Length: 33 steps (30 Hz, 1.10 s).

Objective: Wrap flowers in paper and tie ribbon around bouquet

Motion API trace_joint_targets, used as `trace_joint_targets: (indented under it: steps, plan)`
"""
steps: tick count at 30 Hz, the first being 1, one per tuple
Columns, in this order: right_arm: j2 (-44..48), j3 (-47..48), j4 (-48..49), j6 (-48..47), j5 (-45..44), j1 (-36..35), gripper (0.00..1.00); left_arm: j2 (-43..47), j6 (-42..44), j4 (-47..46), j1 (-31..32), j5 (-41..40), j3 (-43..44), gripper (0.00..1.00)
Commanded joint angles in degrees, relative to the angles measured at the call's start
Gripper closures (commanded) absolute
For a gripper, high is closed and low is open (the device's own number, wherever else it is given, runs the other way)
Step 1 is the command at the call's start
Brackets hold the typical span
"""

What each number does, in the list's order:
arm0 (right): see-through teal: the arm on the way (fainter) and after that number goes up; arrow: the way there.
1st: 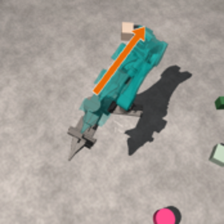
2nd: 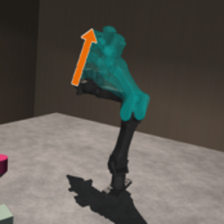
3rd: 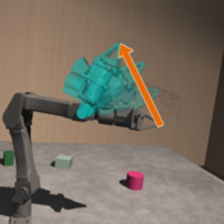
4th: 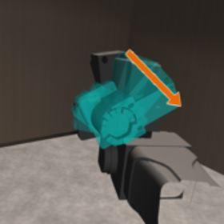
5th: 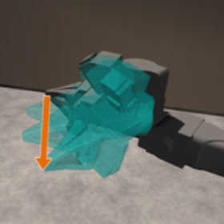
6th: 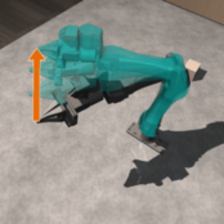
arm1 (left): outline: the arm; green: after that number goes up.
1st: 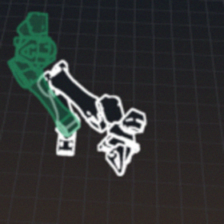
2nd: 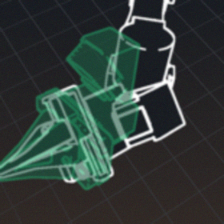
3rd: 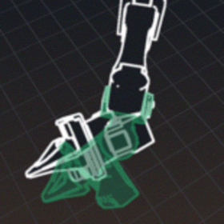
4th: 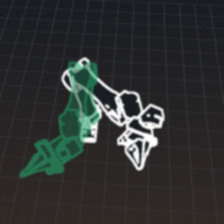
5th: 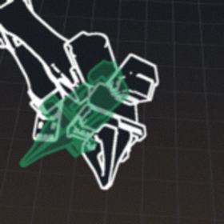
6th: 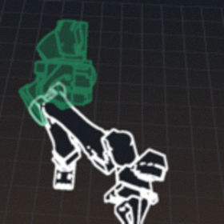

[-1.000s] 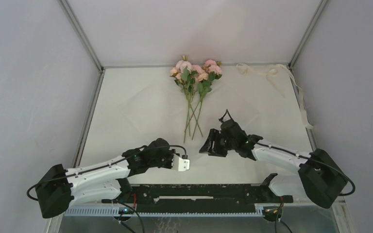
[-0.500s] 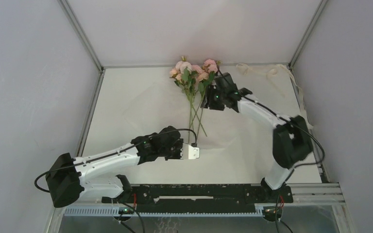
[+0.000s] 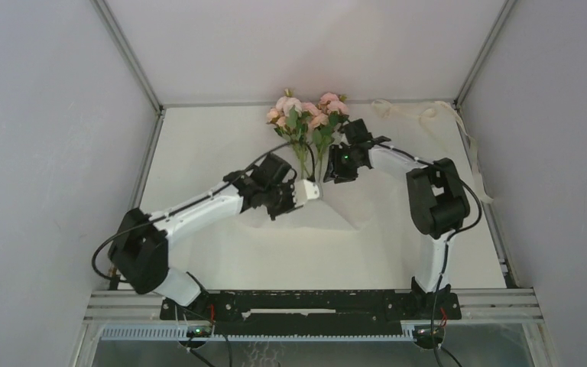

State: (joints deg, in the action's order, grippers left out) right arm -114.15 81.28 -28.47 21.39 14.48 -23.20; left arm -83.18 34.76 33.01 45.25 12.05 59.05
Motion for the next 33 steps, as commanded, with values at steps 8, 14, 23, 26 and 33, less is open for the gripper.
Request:
trace_joint_targets:
  steps: [8,14,23,26,33]
  plan:
    - [11.5,-11.1,6.9,-2.8,22.9,10.1,0.42,-17.3,-3.9,5.7,-14.0,14.9,15.8,1.0]
    - [16.0,-18.0,10.3,-5.7,27.5,10.0,0.25,-21.5,-4.6,6.7,-16.4,19.8,17.5,1.0]
    - [19.1,-27.7,16.6,-6.6,34.3,7.4,0.11,-23.3,-5.2,8.0,-16.8,20.0,19.2,1.0]
    - [21.0,-29.7,18.8,-6.5,34.7,6.9,0.12,-23.7,-5.4,8.5,-16.8,20.0,19.5,1.0]
    - [26.9,-30.5,17.8,-6.9,30.9,7.1,0.13,-24.7,-5.5,10.2,-16.7,20.6,19.5,1.0]
